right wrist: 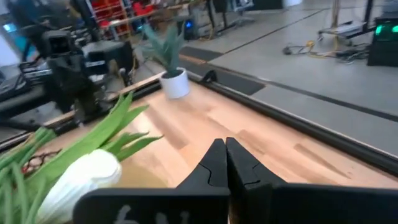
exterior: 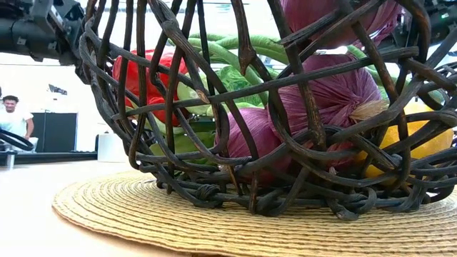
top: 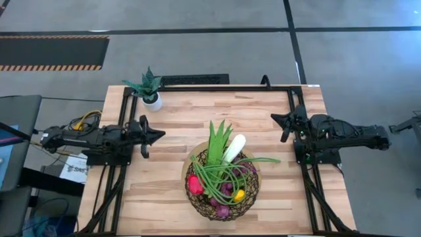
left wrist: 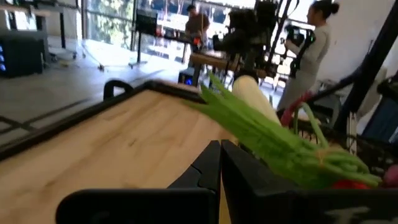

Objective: Build produce basket
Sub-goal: Return to Home Position

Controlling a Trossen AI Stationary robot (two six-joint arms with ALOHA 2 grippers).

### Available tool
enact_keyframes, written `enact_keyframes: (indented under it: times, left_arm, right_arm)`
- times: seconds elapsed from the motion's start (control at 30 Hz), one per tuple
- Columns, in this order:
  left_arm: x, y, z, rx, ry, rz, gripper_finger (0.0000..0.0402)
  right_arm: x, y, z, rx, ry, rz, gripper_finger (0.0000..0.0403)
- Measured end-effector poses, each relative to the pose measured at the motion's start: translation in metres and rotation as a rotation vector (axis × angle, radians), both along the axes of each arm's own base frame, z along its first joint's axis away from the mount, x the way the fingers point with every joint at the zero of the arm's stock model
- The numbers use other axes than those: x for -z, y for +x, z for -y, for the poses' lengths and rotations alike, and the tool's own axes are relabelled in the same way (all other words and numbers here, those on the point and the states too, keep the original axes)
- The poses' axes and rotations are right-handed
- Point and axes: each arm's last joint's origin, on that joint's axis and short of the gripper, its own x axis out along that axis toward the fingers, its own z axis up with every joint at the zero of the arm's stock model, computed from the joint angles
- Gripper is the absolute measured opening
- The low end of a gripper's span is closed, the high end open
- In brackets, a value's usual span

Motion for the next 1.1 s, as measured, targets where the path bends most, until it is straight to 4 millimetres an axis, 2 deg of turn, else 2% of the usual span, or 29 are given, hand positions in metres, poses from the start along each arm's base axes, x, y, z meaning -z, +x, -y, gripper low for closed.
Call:
enact_keyframes:
  times: [0.13,0.37,0.47,0.63,0.73,0.9,1.1]
  left_arm:
    - [0.003,0.000,-0.001,0.050,-0.029,-0.030,0.0000]
    - [0.002,0.000,-0.009,0.003,0.008,-0.018,0.0000]
    - [0.002,0.000,-0.011,0.014,-0.004,-0.020,0.0000]
    - [0.002,0.000,-0.012,0.030,-0.011,-0.020,0.0000]
    - [0.002,0.000,-0.012,0.032,-0.011,-0.025,0.0000]
    - [0.003,0.000,-0.014,0.027,-0.012,-0.033,0.0000]
    - [0.007,-0.001,-0.015,0.019,0.002,-0.079,0.0000]
  right_arm:
    - [-0.001,0.001,-0.002,-0.080,-0.024,-0.001,0.0000]
    - [-0.003,-0.002,-0.003,-0.145,-0.046,0.023,0.0000]
    - [0.009,-0.002,-0.004,-0.163,-0.075,0.064,0.0000]
    - [0.044,-0.003,-0.004,-0.157,-0.107,0.153,0.0000]
    - [0.056,0.000,-0.004,-0.158,-0.108,0.134,0.0000]
    - [0.068,0.002,-0.004,-0.158,-0.080,0.072,0.0000]
    - [0.071,0.001,-0.003,-0.141,-0.065,0.041,0.0000]
